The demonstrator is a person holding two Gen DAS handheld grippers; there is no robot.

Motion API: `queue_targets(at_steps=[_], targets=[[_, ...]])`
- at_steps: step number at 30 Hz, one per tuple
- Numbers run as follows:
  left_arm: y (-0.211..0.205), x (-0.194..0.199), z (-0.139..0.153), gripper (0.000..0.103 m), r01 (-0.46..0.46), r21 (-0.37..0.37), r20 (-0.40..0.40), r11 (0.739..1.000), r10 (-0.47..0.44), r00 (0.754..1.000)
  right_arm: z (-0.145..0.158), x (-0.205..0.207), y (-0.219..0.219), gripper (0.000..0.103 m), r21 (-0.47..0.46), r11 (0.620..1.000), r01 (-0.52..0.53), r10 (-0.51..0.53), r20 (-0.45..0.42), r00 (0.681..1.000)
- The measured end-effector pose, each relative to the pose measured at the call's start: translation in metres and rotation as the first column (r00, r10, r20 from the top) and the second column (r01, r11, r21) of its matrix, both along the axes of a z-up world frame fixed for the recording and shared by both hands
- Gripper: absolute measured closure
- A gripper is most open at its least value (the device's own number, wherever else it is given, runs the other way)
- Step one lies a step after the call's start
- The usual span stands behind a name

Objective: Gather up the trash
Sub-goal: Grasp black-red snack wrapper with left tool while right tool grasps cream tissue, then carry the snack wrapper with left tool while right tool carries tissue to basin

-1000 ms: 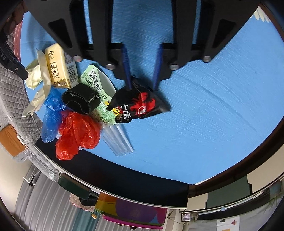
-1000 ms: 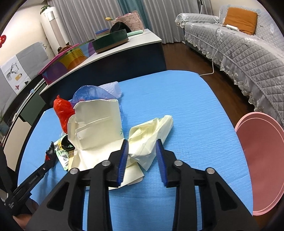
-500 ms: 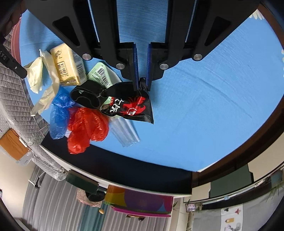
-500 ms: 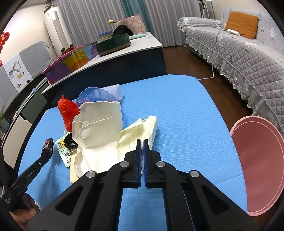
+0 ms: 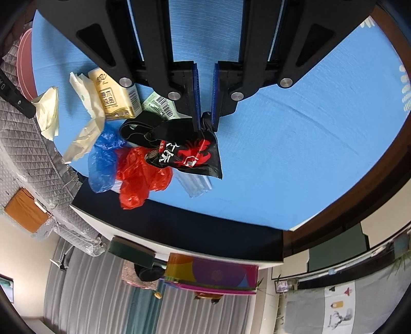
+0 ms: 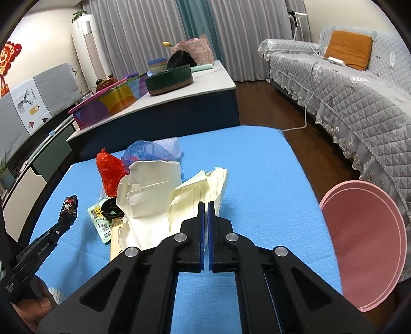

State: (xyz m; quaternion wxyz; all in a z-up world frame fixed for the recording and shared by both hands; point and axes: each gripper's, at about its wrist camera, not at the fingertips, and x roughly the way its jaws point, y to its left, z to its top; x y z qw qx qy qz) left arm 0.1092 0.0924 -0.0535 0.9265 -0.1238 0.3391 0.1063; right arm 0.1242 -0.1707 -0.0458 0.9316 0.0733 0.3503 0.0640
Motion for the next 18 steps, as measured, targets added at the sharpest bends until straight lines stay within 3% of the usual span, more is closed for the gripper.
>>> queue_targets(at_steps=[18], targets=[[-0.031, -0.019, 0.021, 0.095, 0.078, 0.069, 0.056, 0.995, -0.082, 0.995, 0.029, -0.035, -0.021, 0.101, -0.015, 0.999, 0.034, -0.032, 0.097, 0.995]])
